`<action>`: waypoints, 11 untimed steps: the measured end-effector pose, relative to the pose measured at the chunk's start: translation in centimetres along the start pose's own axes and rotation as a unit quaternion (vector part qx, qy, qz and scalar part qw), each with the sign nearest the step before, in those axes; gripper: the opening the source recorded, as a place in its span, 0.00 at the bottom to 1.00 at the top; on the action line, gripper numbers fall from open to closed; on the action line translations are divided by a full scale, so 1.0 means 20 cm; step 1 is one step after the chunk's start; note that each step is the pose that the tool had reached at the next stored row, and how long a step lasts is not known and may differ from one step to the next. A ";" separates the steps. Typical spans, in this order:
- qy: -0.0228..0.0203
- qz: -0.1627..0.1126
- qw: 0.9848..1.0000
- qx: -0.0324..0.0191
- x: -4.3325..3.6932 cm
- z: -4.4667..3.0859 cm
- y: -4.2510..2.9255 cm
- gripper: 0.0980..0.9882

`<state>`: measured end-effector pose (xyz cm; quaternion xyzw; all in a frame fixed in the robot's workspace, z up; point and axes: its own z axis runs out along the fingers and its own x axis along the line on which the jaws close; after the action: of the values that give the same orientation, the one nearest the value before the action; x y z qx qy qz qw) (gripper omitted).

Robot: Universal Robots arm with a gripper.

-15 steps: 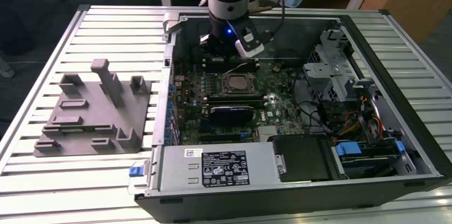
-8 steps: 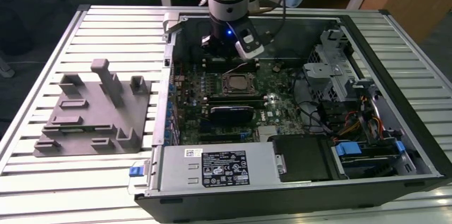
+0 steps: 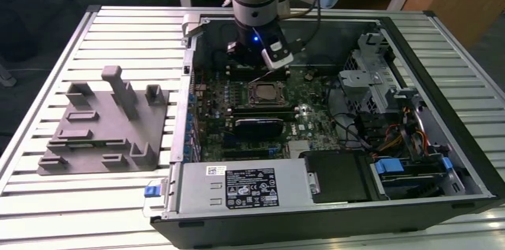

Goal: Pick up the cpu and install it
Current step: 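Install the first cpu locking lever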

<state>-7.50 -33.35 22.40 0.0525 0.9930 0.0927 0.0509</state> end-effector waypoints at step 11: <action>-0.013 0.013 1.000 0.000 -0.025 0.021 0.006 0.01</action>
<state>-6.95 -33.22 22.05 0.0664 0.9915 0.0928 0.0624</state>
